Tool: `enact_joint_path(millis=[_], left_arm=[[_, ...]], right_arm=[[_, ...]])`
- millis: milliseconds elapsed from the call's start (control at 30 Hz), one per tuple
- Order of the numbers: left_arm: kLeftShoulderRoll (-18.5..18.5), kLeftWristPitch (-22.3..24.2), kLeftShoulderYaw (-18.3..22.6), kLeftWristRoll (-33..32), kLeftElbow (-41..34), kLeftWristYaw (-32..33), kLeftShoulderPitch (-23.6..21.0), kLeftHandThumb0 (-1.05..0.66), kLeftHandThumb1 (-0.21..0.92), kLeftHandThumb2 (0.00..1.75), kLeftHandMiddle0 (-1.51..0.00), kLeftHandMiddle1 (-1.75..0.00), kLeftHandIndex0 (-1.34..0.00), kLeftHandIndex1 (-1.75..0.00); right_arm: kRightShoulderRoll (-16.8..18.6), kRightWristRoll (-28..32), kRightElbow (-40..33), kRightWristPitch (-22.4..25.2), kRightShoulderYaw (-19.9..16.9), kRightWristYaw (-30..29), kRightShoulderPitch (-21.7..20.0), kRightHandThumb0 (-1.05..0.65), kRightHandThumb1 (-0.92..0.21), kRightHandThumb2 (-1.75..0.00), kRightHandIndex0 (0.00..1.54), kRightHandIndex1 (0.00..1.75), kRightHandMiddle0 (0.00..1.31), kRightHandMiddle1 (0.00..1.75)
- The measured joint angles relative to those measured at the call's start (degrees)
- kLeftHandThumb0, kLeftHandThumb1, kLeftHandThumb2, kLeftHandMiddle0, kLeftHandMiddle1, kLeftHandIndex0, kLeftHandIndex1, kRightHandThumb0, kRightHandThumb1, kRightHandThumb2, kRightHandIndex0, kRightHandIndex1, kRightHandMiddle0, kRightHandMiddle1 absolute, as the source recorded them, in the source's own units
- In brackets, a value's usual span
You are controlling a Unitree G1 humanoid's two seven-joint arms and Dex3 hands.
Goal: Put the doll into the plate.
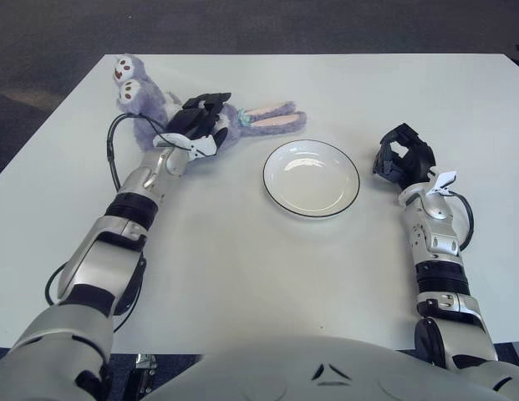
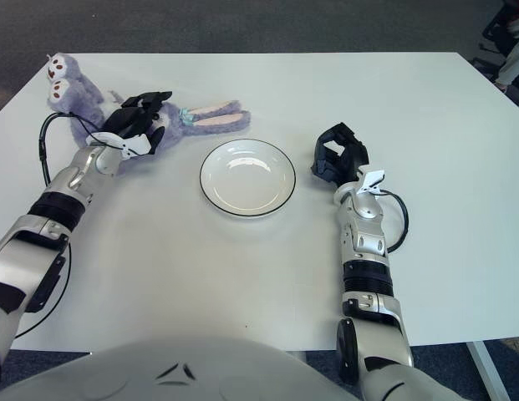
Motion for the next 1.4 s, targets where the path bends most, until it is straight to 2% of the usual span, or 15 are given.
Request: enact_joint_path(millis=[400, 733, 1067, 1400], left_arm=[[-5.5, -3.8, -2.0, -1.5, 4.8, 0.2, -4.8, -0.89, 0.92, 1.36, -0.26, -0.15, 0.0, -0.62], [-8.9, -5.5, -3.3, -1.5, 9.9, 0.8, -8.6, -0.91, 0.92, 1.36, -0.27, -0.14, 0.0, -0.69], [-12.9, -5.9, -3.1, -4.0, 12.8, 0.9, -10.3, -0.91, 0.92, 1.33, -0.3, -0.15, 0.0, -0.74], [-16.4, -5.8, -3.3, -5.4, 13.7, -0.4, -11.9, -0.94, 0.92, 1.32, -0.3, -0.15, 0.0, -0.69]], right_arm=[[0.0, -0.2, -1.4, 1.0, 0.6, -1.6, 0.5, -0.41, -0.55, -1.02, 0.92, 1.75, 0.43, 1.75], [0.0, -0.3, -2.1, 1.6, 0.9, -1.7, 0.6, -0.41, -0.57, -1.0, 0.91, 1.75, 0.42, 1.75], [0.0, -1.7, -3.4, 2.4, 1.3, -2.2, 1.3, -0.41, -0.57, -0.99, 0.91, 1.75, 0.42, 1.75], [0.0, -2.5, -4.2, 3.2, 2.0, -2.9, 1.6, -0.41, -0.57, -0.99, 0.9, 1.75, 0.42, 1.75]])
